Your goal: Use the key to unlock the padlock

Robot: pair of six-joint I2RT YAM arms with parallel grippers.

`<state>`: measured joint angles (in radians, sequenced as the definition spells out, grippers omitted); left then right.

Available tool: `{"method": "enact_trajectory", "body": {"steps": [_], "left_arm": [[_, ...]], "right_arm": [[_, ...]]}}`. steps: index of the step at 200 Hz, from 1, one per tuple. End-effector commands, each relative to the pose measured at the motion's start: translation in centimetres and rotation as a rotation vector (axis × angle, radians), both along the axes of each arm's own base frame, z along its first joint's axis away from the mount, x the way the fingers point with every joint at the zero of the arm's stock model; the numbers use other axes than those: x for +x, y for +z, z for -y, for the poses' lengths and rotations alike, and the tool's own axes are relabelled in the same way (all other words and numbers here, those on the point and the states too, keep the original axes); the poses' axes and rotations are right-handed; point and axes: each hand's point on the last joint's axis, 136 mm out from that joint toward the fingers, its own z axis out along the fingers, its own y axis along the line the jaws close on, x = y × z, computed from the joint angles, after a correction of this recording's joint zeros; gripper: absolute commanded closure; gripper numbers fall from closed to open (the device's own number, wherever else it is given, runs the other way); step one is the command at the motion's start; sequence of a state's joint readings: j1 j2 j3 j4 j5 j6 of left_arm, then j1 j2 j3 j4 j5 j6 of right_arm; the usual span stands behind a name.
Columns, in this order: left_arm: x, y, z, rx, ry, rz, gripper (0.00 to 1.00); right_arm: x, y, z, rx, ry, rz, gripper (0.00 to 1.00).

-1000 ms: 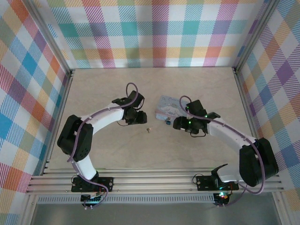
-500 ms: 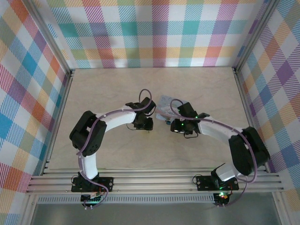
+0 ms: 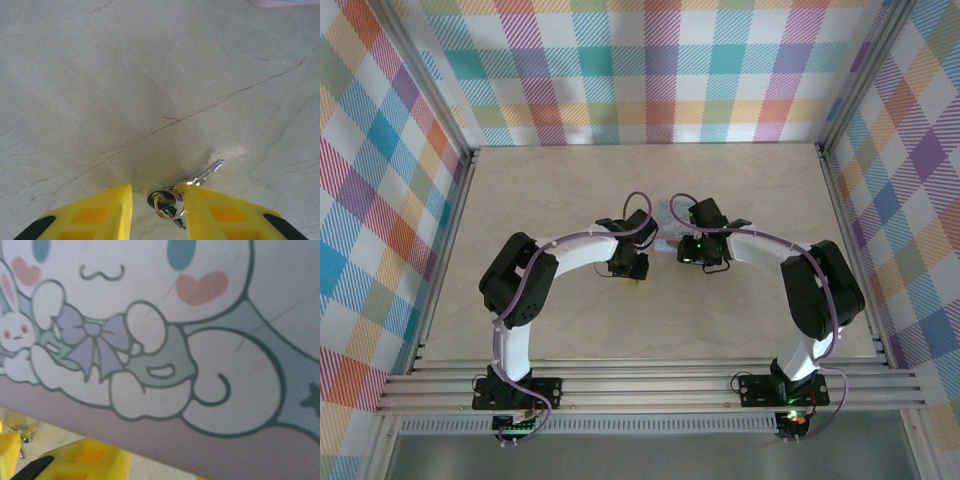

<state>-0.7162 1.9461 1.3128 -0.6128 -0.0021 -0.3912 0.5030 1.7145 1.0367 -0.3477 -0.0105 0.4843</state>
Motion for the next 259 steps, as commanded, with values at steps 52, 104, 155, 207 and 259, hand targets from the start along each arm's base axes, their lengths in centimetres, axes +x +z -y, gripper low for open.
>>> {"method": "enact_trajectory", "body": {"steps": [52,104,155,207,259], "left_arm": [[-1.7,-1.0,0.5,-0.002,-0.028,-0.035,0.80],[-1.8,0.3,0.8,-0.059,-0.031,0.002,0.98],[-1.8,3.5,1.0,-0.129,-0.035,0.069,1.00],[-1.8,8.1,0.5,-0.199,0.046,0.135,1.00],[-1.7,11.4,0.6,-0.308,0.148,0.180,1.00]], "right_arm": [[-2.3,4.3,0.5,0.130,-0.049,0.065,0.62],[-5.3,4.3,0.7,0.251,-0.102,0.030,0.62],[-7.2,3.9,-1.1,0.436,-0.114,-0.041,0.62],[-7.7,8.0,-2.9,0.589,-0.068,0.062,0.53],[-8.0,10.4,-4.7,0.669,-0.081,0.146,0.41]]}}
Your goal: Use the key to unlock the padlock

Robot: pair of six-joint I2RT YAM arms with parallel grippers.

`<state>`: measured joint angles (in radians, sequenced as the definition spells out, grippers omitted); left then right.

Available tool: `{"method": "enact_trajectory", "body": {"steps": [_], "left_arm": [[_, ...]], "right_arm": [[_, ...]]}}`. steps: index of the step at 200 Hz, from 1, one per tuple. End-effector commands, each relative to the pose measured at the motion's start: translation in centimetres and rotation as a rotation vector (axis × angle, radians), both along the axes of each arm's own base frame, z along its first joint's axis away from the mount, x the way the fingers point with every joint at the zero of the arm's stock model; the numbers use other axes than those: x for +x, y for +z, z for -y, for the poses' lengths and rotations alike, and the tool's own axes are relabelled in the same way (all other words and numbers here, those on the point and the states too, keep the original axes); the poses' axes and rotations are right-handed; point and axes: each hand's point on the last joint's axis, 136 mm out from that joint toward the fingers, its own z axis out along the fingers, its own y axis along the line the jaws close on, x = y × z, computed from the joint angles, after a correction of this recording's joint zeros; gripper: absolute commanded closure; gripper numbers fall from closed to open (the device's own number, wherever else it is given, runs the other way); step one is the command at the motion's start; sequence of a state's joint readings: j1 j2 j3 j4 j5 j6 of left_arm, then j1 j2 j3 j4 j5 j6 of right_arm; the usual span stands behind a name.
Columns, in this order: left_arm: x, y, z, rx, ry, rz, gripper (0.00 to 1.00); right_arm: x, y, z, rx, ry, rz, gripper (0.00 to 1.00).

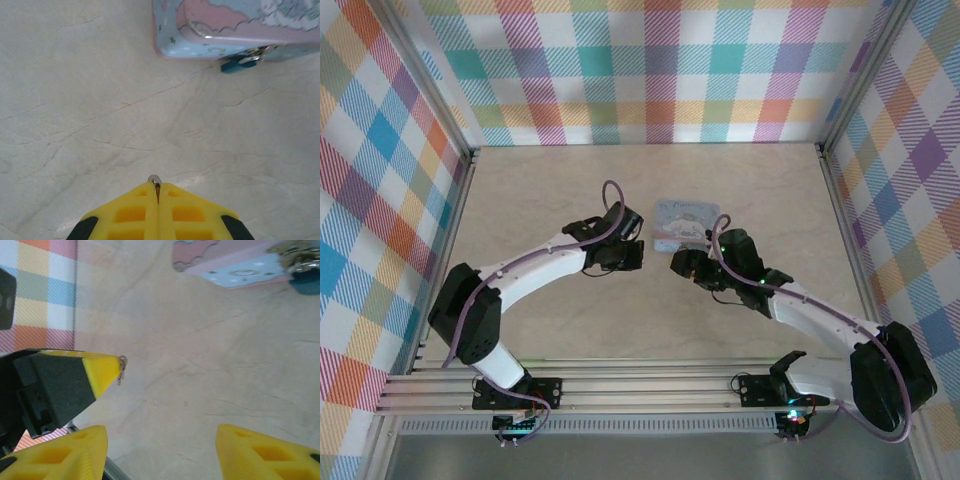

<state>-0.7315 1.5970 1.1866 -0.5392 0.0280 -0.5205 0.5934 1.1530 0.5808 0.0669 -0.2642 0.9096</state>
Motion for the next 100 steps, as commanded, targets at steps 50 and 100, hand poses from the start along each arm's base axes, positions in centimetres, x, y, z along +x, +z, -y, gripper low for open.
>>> {"method": "enact_trajectory", "body": {"steps": [50,100], "left_arm": [[-1.2,2.5,2.3,-0.161,0.015,-0.060,1.00],[-1.8,3.2,3.0,-0.205,-0.007,-0.087,1.00]], "right_arm": [[0.7,2.0,-4.1,0.103,0.076,0.046,0.49],[1.4,1.2,-4.5,0.063,0.076,0.024,0.52]]}}
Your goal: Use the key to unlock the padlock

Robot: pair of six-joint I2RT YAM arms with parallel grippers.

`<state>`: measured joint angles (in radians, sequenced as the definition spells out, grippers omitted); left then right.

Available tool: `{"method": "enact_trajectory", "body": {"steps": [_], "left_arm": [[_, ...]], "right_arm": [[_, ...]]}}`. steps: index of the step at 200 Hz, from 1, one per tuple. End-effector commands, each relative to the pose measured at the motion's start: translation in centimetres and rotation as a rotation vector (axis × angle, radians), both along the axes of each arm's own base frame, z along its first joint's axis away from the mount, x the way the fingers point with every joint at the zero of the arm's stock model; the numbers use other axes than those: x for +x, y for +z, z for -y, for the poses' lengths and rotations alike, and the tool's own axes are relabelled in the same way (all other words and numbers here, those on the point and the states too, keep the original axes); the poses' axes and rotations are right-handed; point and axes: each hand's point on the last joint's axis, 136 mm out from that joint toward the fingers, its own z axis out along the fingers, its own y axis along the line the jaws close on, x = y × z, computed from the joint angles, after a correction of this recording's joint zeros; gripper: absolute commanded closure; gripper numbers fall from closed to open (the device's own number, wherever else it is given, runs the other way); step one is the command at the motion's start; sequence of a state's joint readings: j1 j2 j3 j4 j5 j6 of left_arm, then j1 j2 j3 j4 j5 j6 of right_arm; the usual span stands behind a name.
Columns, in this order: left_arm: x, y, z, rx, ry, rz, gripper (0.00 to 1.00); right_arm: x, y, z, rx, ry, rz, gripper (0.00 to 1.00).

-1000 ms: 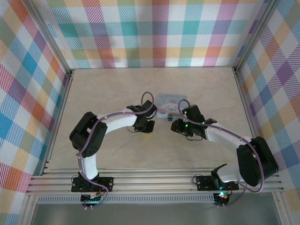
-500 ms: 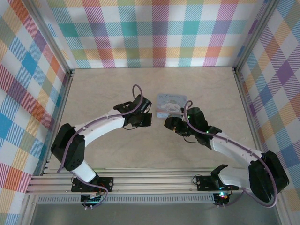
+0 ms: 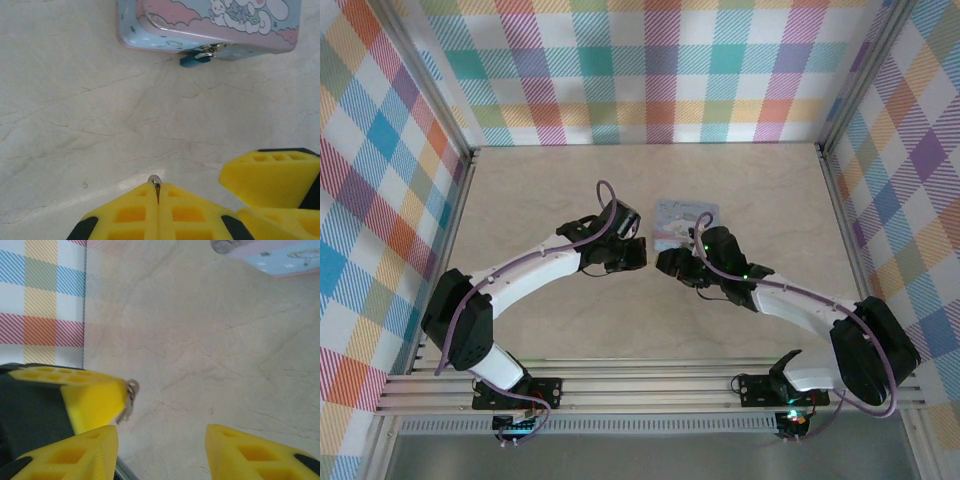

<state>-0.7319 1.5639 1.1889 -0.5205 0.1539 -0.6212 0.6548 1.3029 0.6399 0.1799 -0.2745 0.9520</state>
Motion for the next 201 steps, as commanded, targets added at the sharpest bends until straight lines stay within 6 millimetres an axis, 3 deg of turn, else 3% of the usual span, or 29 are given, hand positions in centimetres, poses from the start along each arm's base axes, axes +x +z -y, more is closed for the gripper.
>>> {"method": "enact_trajectory", "body": {"steps": [1,97,170,201], "left_arm": [[-0.6,1.5,1.2,-0.058,-0.024,-0.011,1.00],[-1.1,1.8,1.3,-0.095,-0.024,-0.016,1.00],[-1.7,1.6,1.1,-0.097,-0.037,-0.022,1.00],[-1.9,1.7,0.6,-0.093,-0.045,-0.005,1.00]], "right_arm": [[0.5,1.6,-1.0,0.029,0.029,0.041,0.52],[-0.4,0.6,-2.7,0.036,0.092,0.000,0.64],[0.3,1.5,-2.4,-0.014,0.112,0.108,1.00],[0.1,2.1,-1.9,-0.062,0.147,0.189,1.00]]}}
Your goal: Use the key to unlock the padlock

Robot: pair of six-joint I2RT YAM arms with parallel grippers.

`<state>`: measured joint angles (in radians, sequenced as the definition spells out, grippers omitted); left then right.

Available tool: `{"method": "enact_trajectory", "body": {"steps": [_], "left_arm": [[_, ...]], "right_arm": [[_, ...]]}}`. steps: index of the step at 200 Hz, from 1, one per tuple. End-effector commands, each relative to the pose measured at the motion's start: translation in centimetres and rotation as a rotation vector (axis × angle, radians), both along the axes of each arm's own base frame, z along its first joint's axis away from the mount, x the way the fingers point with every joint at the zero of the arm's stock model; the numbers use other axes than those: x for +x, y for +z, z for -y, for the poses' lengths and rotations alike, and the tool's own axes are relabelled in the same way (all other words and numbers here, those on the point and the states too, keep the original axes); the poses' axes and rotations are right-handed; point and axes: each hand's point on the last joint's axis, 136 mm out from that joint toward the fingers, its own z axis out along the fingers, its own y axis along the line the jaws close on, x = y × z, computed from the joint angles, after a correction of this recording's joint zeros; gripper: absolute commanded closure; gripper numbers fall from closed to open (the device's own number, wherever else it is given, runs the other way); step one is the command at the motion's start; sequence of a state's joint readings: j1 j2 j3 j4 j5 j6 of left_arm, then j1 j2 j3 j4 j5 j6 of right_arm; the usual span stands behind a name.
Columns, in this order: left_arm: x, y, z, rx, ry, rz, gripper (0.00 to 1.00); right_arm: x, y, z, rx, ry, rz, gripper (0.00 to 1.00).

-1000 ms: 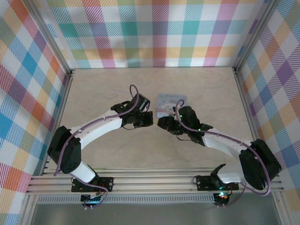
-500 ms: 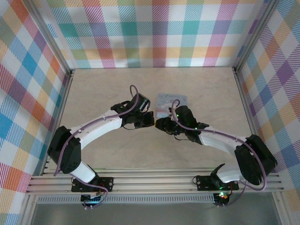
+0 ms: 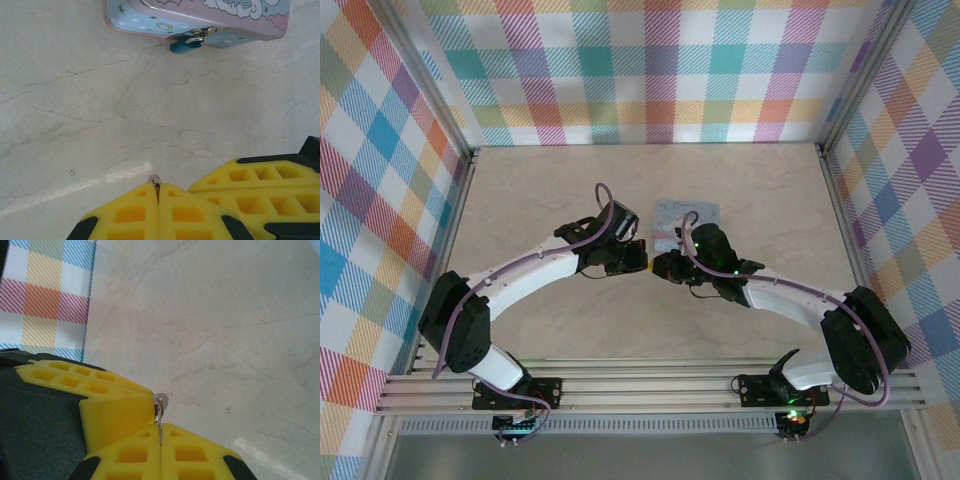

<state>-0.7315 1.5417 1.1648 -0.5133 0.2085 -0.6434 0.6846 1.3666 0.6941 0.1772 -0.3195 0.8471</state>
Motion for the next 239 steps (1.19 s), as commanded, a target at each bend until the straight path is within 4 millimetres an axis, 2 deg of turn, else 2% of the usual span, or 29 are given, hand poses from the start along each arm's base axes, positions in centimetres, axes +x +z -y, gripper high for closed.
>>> {"method": "enact_trajectory", "body": {"steps": [1,22,39,67,102,126,153,167,203,226,239], "left_arm": [[-0.9,1.5,0.3,-0.048,-0.032,0.033,1.00],[-1.1,2.1,0.2,-0.071,-0.045,0.072,1.00],[-1.2,3.2,-0.2,-0.092,-0.055,0.127,0.84],[-1.2,5.2,-1.4,-0.058,-0.110,0.235,0.70],[-1.9,7.1,-3.1,-0.009,-0.174,0.342,0.65],[-2.4,9.3,-3.3,-0.117,-0.183,0.453,0.59],[-3.4,12.7,-2.6,-0.322,-0.226,0.560,0.59],[-4.0,13.9,-2.2,-0.393,-0.263,0.587,0.63],[-5.4,15.6,-1.8,-0.504,-0.328,0.675,0.68],[-6.2,16.3,-1.0,-0.580,-0.369,0.678,0.80],[-6.5,16.3,-0.5,-0.608,-0.400,0.662,0.83]], "right_arm": [[0.6,2.1,0.1,-0.029,0.031,0.138,1.00],[0.2,3.1,0.4,-0.072,0.089,0.231,1.00],[0.1,3.9,1.1,-0.156,0.140,0.308,1.00],[-0.1,5.4,2.7,-0.322,0.233,0.429,1.00],[-1.2,7.0,3.2,-0.418,0.422,0.519,1.00],[-2.2,8.2,2.8,-0.404,0.535,0.548,1.00],[-3.6,9.6,2.3,-0.333,0.646,0.590,1.00],[-4.3,10.1,2.3,-0.304,0.704,0.611,1.00],[-5.8,11.4,2.3,-0.218,0.782,0.657,1.00],[-6.5,12.8,2.2,-0.128,0.796,0.627,1.00],[-6.6,13.5,2.2,-0.085,0.789,0.598,1.00]]}}
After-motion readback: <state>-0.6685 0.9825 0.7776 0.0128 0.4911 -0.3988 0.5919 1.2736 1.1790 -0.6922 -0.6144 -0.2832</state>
